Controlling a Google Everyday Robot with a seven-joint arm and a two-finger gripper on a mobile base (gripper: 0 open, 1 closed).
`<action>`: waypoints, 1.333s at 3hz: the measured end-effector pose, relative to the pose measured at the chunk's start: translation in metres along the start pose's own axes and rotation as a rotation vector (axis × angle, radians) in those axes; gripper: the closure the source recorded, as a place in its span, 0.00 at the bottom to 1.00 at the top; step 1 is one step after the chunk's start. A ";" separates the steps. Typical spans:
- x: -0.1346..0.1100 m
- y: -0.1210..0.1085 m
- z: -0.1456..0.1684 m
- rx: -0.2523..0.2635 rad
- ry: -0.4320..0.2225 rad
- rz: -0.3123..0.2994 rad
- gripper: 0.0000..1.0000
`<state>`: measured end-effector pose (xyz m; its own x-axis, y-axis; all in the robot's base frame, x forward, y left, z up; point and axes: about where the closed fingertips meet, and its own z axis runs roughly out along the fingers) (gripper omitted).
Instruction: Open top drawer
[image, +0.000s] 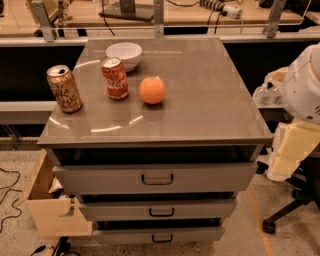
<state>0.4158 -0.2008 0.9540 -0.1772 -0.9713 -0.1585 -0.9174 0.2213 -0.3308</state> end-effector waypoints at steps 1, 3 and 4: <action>-0.010 0.024 0.029 0.002 0.036 -0.049 0.00; -0.034 0.055 0.084 -0.072 0.006 -0.137 0.00; -0.036 0.070 0.095 -0.125 -0.019 -0.186 0.00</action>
Offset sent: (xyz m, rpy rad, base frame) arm -0.0131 0.0554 -0.1056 -0.0503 0.0525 0.1215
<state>0.3917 -0.1418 0.8478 0.0051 -0.9923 -0.1235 -0.9709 0.0247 -0.2382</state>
